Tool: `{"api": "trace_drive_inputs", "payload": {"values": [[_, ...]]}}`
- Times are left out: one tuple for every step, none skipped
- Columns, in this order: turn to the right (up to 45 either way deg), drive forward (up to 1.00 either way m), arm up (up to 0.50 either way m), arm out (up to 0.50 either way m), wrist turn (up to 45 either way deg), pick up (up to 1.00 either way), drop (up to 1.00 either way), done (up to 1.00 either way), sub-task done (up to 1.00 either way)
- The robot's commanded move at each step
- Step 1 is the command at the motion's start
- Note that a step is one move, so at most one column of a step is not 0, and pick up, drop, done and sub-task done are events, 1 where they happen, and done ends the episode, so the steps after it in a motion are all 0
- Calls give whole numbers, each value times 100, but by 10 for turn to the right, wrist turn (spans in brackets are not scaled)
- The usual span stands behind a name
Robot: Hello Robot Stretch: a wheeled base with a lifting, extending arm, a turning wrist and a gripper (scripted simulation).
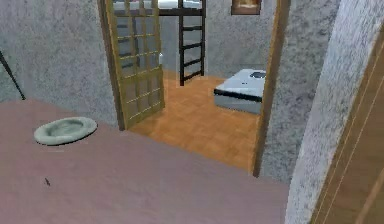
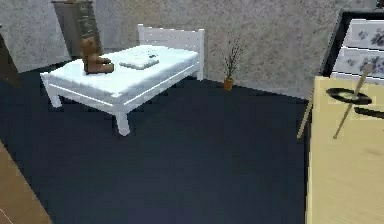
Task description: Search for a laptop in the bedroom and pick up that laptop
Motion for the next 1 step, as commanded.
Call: {"api": "trace_drive_inputs", "payload": {"values": [[0, 100, 0, 0, 0, 0, 0, 0, 0]]}}
